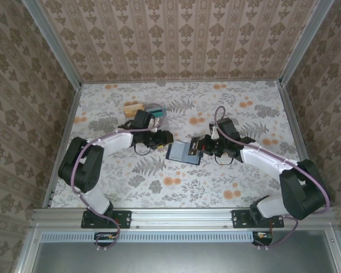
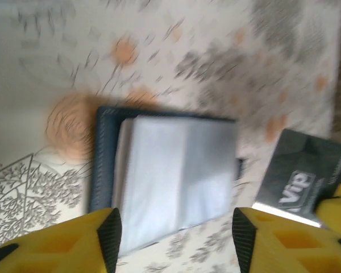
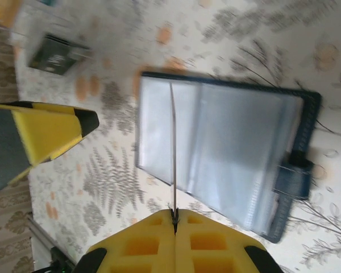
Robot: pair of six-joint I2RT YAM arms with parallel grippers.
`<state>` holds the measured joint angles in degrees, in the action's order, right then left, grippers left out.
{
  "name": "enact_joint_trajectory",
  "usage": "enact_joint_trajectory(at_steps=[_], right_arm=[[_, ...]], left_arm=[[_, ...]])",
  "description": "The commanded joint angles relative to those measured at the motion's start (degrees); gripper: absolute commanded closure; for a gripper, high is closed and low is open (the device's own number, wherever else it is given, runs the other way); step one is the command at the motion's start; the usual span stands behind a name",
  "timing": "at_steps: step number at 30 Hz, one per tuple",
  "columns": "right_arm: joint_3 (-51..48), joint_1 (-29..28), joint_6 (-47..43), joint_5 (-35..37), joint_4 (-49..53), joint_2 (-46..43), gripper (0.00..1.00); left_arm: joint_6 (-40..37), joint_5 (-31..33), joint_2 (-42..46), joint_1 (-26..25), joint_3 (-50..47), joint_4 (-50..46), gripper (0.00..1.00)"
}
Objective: Take the credit cards out of the card holder
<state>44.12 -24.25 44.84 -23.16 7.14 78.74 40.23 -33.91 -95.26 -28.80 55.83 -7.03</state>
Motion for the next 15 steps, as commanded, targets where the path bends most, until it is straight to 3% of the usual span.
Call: enact_joint_trajectory(at_steps=[1, 9, 15], right_arm=[[4.0, 0.4, -4.5, -2.8, -0.6, -2.5, 1.0], [11.1, 0.5, -5.5, -12.2, -10.0, 0.2, 1.0], [17.2, 0.5, -4.5, -17.1, -10.9, 6.0, 1.0]], left_arm=[[6.7, -6.2, 4.1, 1.7, 1.1, 8.5, 0.44], [18.9, -14.6, 5.3, 3.6, -0.4, 24.1, 0.51], [21.1, -15.9, 6.6, 4.7, -1.7, 28.4, 0.56]])
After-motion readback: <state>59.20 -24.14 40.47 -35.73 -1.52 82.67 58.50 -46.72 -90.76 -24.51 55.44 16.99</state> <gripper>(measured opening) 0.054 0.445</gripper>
